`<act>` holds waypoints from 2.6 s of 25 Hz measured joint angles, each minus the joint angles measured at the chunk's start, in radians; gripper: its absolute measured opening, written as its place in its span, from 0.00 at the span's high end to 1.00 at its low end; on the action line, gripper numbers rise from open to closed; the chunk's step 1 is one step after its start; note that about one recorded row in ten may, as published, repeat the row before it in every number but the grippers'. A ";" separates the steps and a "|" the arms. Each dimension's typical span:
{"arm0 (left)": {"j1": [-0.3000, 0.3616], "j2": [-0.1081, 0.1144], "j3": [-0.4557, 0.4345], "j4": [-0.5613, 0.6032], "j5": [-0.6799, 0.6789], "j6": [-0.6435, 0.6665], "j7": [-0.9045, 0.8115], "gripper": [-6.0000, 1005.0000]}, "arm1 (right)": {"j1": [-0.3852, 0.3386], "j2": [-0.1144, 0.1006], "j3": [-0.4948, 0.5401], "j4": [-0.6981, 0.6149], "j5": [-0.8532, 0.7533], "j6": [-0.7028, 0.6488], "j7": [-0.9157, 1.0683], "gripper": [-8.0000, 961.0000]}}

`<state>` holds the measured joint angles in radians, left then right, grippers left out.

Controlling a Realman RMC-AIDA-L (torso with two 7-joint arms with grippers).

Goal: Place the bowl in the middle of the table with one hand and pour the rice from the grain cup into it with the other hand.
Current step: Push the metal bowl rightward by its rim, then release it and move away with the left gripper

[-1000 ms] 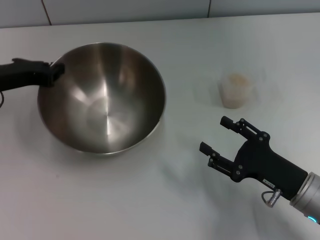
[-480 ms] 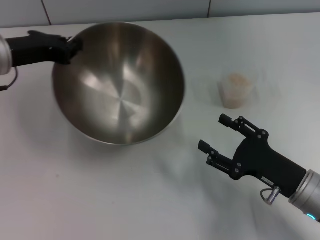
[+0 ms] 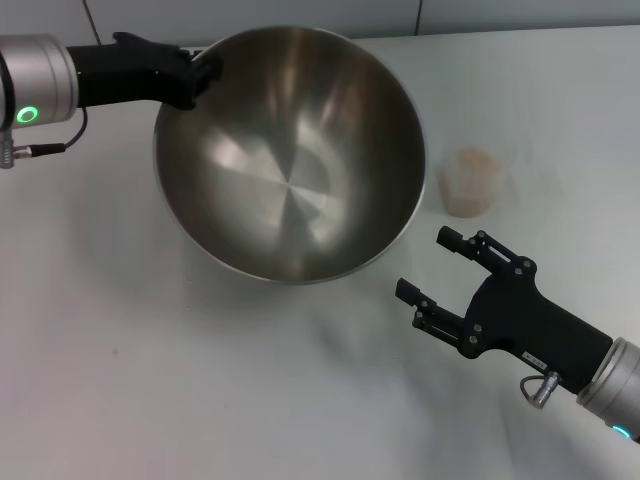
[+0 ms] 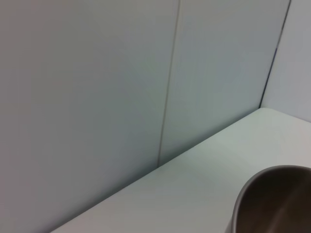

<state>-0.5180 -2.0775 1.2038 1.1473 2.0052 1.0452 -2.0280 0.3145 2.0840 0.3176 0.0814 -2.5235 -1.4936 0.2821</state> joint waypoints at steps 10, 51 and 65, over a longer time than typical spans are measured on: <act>-0.023 0.000 0.038 -0.010 -0.002 -0.020 0.001 0.95 | -0.009 -0.001 0.000 -0.002 0.000 -0.007 0.000 0.21; -0.073 -0.001 0.145 -0.327 -0.161 -0.267 0.196 0.95 | 0.003 0.002 -0.002 0.000 0.002 0.001 0.000 0.21; -0.073 -0.001 0.158 -0.339 -0.179 -0.272 0.189 0.93 | 0.002 0.002 -0.002 0.000 0.002 0.001 0.000 0.21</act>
<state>-0.5907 -2.0784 1.3617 0.8079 1.8258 0.7733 -1.8386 0.3169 2.0862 0.3160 0.0813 -2.5219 -1.4925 0.2823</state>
